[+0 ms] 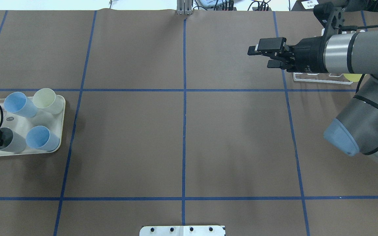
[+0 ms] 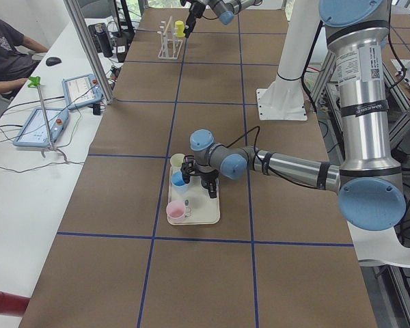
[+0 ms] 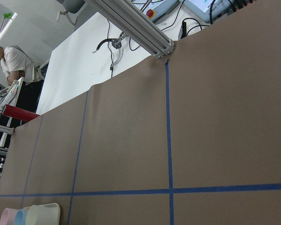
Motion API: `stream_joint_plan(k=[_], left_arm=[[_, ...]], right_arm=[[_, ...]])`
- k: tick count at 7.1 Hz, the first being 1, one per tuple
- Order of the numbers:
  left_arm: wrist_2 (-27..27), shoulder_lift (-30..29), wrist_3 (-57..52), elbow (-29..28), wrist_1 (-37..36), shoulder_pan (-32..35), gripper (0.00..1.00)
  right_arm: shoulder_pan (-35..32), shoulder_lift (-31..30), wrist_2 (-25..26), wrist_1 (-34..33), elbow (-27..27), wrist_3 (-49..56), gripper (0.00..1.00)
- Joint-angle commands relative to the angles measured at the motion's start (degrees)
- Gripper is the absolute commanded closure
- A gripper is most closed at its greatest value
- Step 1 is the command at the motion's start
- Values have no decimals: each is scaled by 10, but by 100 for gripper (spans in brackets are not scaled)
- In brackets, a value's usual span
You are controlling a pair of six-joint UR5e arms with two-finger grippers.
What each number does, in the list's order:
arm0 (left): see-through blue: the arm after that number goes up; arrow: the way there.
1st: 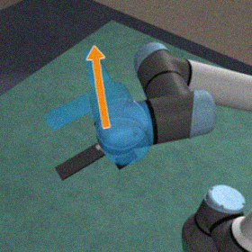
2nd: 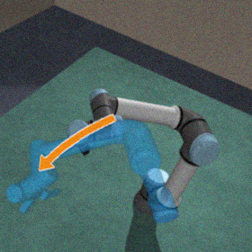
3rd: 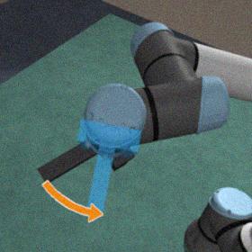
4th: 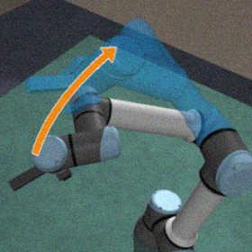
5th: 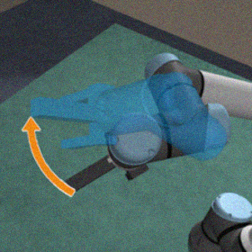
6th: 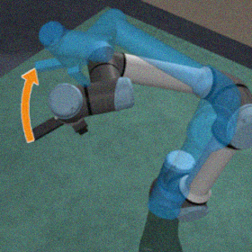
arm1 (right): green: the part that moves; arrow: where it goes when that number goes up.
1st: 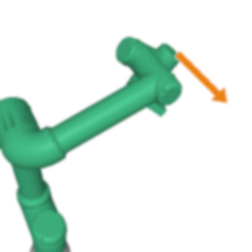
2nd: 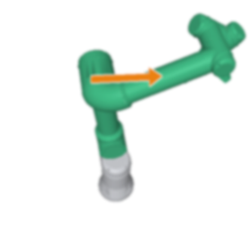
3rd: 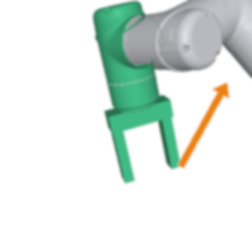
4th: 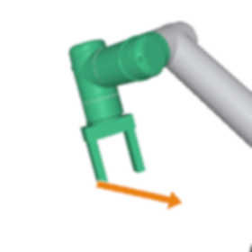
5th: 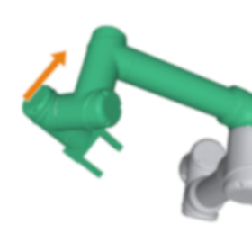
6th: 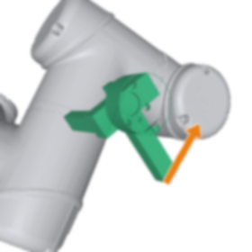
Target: Transfer IKEA cup to right arm and place on rack
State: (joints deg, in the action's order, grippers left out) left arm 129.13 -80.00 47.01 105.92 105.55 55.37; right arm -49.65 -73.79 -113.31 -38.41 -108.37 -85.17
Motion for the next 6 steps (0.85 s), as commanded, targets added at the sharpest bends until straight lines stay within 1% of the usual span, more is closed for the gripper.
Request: stream_joint_plan(k=[1,2,3,4,5,6], left_arm=[[0,-4,0,-11,0,-1,43],[0,-4,1,-10,2,-3,52],[0,-4,5,-12,17,-10,69],[0,-4,6,-10,18,-11,95],[0,-1,7,-1,16,-6,100],[2,23,4,33,10,6,100]], right_arm=[[0,-3,0,3,1,0,0],[1,-5,0,4,1,1,0],[1,-5,0,4,0,1,0],[1,-5,0,4,0,1,0],[1,-5,0,4,2,1,0],[1,-4,0,4,1,1,0]])
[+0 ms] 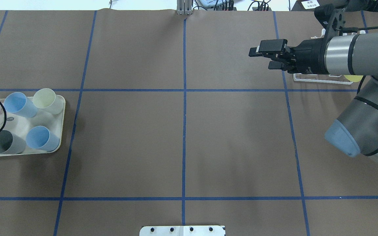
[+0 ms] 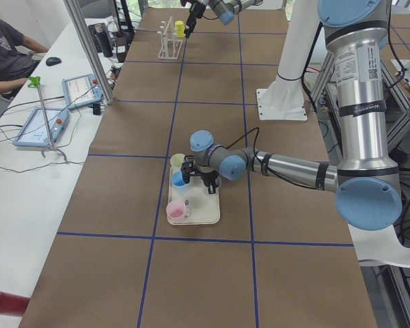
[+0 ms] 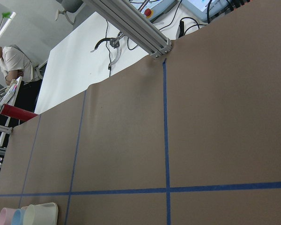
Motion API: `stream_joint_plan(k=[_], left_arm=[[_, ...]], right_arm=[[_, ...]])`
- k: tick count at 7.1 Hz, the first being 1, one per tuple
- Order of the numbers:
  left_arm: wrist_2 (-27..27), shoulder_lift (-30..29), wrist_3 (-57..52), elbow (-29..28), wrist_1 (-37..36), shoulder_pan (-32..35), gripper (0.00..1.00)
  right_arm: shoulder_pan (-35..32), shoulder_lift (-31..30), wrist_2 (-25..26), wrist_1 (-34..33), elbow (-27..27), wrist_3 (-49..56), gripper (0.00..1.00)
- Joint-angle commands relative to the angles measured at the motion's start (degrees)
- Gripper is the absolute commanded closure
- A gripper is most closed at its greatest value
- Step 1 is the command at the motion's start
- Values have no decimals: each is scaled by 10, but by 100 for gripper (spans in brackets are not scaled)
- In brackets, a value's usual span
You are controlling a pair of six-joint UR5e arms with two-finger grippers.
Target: Transfer IKEA cup to right arm and place on rack
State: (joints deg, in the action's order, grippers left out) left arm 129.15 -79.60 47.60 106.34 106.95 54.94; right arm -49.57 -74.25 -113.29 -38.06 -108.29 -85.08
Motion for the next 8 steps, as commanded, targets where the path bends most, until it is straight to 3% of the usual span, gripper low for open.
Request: stream_joint_plan(k=[1,3,4,5,6,8], left_arm=[[1,67,-14,66,-8,66,100],[3,94,-148,101,-55,193,100],[3,87,-179,157,-148,240,100],[1,42,-172,199,-224,249,100],[4,-21,-134,203,-275,261,100],[19,-116,32,193,-265,258,100]], right_arm=[[0,1,0,0,-1,0,0],[0,1,1,0,-2,0,0],[0,2,0,0,-3,1,0],[0,2,0,0,-5,1,0],[0,2,-1,0,-12,0,0],[0,2,0,0,-22,-3,0]])
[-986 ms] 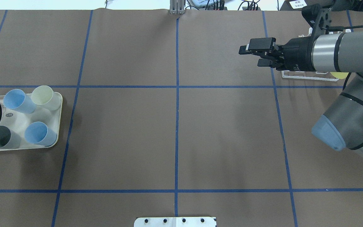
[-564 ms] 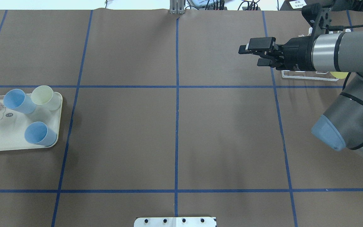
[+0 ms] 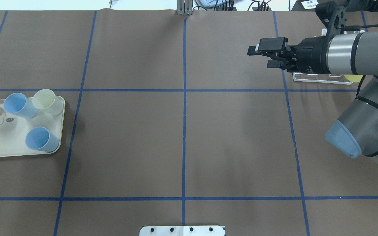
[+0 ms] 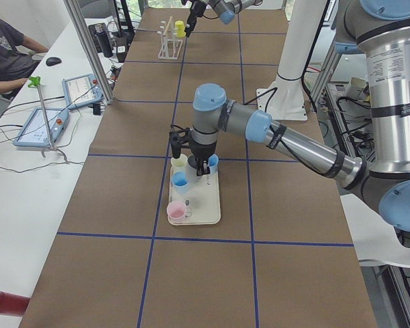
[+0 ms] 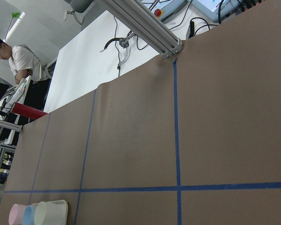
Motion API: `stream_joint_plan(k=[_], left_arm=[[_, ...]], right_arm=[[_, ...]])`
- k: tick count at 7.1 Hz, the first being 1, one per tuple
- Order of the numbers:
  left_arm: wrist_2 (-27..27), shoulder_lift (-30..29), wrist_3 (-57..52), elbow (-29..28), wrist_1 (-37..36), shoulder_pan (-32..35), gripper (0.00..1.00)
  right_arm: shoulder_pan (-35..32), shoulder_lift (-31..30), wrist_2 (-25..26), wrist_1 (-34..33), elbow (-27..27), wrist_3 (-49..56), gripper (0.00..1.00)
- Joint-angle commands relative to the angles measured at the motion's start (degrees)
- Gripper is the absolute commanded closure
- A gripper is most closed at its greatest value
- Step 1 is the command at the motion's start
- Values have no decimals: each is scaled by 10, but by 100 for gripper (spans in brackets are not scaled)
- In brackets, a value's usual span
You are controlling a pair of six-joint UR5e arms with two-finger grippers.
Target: Transfer IKEA cup to right arm and place on rack
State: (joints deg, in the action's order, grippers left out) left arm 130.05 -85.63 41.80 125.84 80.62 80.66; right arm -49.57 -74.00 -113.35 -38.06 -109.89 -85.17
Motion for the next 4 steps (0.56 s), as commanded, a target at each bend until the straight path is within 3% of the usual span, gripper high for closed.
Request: stream_joint_plan(k=[1,4], left_arm=[[25,-83,171,-1,24,-8,100],[-17,-84,451,-36,279,-117,100]], right_arm=[[0,1,1,0,-7,-6,0],[0,5,3,1,-9,-34,0]])
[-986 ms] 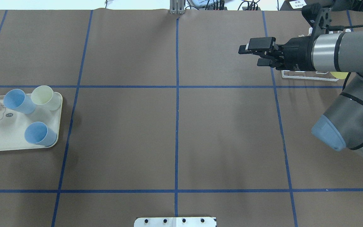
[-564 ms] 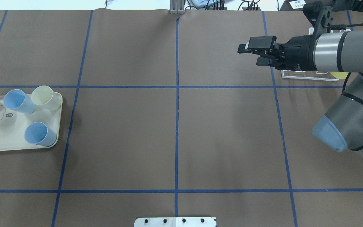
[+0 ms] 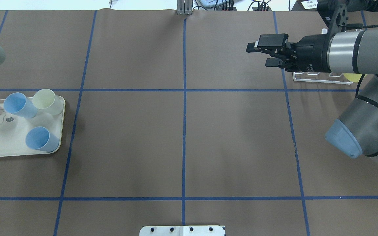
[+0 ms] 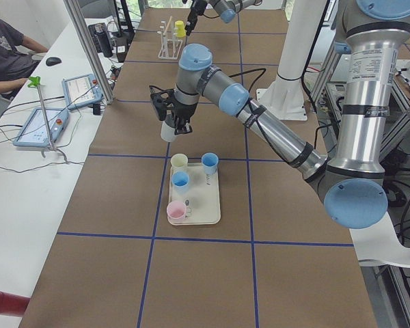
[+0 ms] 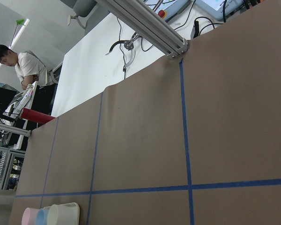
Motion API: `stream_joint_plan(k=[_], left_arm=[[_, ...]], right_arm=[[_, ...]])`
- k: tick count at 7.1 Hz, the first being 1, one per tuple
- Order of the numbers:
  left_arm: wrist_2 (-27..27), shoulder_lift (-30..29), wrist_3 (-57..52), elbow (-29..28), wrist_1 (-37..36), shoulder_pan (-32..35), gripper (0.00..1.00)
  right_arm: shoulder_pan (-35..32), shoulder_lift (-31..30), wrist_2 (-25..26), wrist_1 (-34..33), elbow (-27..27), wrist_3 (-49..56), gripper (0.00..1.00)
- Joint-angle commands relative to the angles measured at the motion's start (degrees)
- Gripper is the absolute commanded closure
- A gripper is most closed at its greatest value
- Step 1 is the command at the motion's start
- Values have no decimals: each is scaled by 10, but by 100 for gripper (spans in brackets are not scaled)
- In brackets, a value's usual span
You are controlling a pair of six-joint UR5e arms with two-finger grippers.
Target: Transfer IKEA cup to right arm and place on rack
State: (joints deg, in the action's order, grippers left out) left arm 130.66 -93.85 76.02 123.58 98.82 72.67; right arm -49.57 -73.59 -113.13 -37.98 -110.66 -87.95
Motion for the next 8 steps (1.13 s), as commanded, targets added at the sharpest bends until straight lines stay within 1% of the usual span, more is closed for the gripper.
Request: stream_joint_plan(k=[1,2,3,4,5,6,7,8], left_arm=[[-62,-3,188,-14,156,-78,100],[-111,-15,272,-14,208,-123,100],[-182,-39,338,-12,232,-173,100],[-270,-67,409,-12,237,-236,100],[-361,-81,451,-12,275,-288,100],[-397,-78,492,-15,324,-306,100],[-401,-75,542,-15,368,-307,100],[-429,-71,571,-17,406,-311,100]], right_arm=[[1,1,2,4,0,-24,0],[1,2,2,4,0,-35,0],[1,3,2,7,0,-37,0],[1,4,4,31,4,-75,0],[2,18,9,45,11,-102,0],[3,37,12,45,20,-121,0],[6,65,13,47,30,-156,0],[22,94,43,48,36,-192,0]])
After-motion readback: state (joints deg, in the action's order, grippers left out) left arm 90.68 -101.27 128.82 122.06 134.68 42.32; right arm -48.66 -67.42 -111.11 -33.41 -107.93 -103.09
